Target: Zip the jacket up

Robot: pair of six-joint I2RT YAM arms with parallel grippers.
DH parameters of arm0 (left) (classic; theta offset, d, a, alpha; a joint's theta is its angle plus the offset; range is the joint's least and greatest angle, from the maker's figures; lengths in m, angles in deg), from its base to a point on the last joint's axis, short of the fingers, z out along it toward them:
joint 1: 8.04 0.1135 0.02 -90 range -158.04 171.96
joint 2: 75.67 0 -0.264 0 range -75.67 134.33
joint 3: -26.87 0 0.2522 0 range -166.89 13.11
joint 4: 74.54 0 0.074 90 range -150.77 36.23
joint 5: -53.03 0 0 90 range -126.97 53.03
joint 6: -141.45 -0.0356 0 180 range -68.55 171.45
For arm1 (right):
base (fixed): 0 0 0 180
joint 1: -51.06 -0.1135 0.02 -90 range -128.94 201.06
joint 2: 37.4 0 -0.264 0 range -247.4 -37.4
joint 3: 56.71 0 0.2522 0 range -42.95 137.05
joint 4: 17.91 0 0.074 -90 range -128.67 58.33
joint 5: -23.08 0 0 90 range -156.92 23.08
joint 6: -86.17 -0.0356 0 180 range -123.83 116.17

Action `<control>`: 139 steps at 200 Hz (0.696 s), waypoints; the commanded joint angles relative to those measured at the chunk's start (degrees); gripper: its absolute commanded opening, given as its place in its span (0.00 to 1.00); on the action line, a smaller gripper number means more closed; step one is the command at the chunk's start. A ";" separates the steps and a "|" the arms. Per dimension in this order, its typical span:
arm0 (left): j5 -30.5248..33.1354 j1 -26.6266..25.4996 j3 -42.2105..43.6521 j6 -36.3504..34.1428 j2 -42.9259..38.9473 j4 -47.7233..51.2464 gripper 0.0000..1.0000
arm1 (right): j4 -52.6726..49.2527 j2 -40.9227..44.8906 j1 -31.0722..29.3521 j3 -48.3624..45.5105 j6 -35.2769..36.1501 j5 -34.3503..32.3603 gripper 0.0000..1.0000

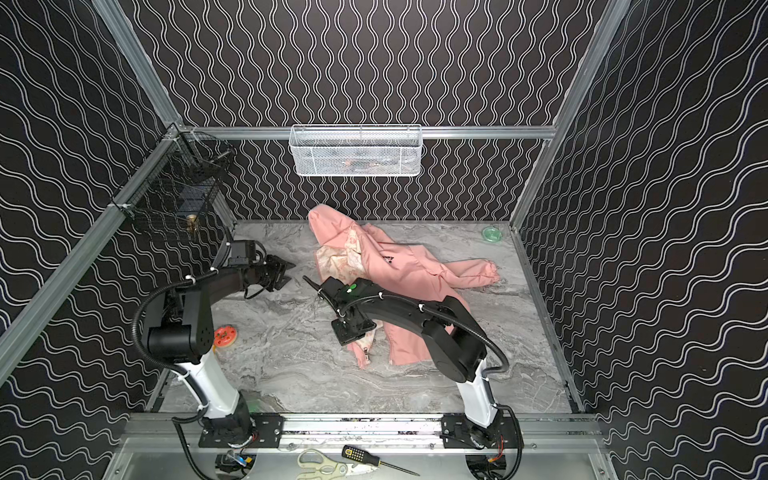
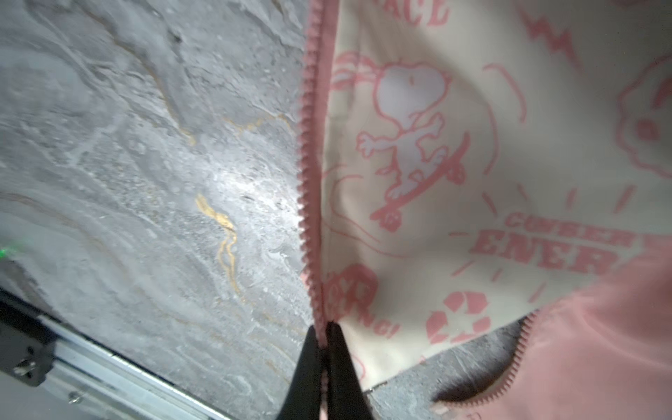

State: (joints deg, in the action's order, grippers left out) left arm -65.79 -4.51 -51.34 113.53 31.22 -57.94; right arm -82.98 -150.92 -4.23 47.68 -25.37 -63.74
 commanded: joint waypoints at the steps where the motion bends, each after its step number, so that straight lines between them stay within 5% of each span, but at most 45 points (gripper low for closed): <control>1: -1.42 -1.28 -1.51 2.04 2.45 -2.99 0.54 | 1.21 2.74 1.06 -0.26 -1.28 0.16 0.00; 139: -1.24 -6.42 -7.53 15.61 18.64 -21.00 0.51 | 3.46 16.61 4.22 -5.35 0.54 1.83 0.00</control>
State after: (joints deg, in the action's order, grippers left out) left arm -68.50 -10.65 -57.13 127.19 47.55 -80.04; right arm -80.69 -135.40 -0.01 42.50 -25.43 -62.67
